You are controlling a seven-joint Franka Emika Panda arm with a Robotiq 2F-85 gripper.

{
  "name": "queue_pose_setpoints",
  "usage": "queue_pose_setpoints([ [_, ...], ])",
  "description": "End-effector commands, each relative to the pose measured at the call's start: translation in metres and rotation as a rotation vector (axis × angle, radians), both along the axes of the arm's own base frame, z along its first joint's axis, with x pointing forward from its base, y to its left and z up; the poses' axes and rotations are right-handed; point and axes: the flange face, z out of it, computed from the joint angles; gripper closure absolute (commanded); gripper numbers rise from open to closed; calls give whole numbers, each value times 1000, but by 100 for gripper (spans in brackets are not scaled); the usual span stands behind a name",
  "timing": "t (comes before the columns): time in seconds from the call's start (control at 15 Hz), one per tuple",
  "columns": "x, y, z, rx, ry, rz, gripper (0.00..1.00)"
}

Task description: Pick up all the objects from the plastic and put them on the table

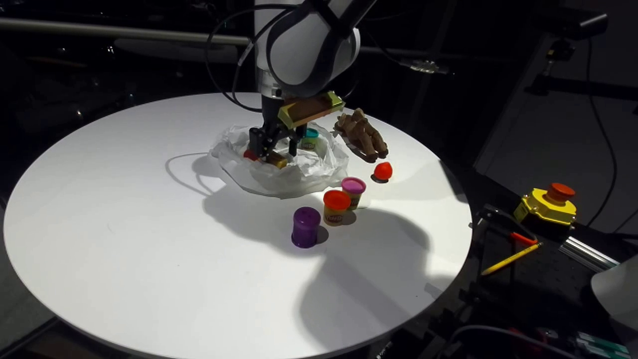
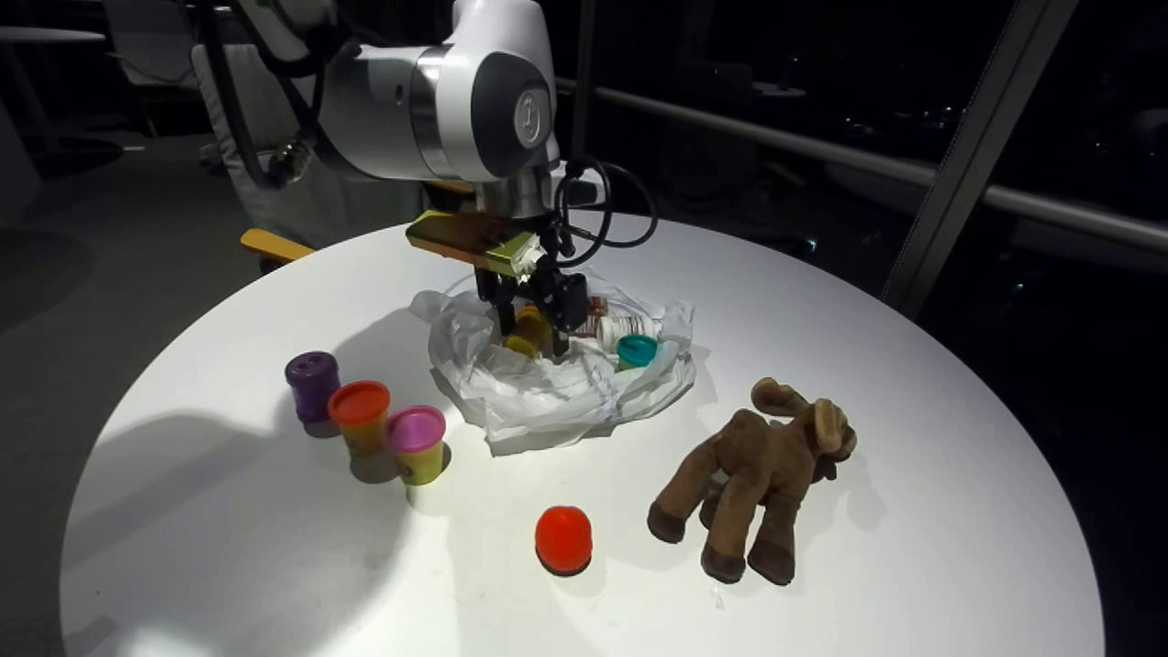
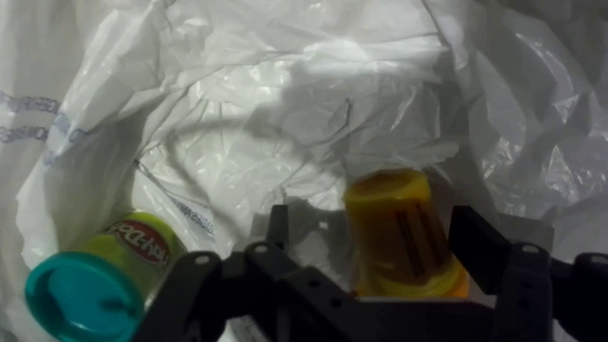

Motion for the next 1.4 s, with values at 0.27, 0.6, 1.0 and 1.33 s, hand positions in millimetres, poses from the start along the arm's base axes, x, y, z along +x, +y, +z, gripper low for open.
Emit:
queue_pose_setpoints([
  [0.27, 22, 4, 9, -4, -27, 27, 78],
  [0.6, 7, -4, 27, -3, -51, -6, 81],
  [1.0, -46, -17, 92, 85, -171, -94, 81],
  [1.33, -119, -28, 112, 105, -156, -190, 81],
])
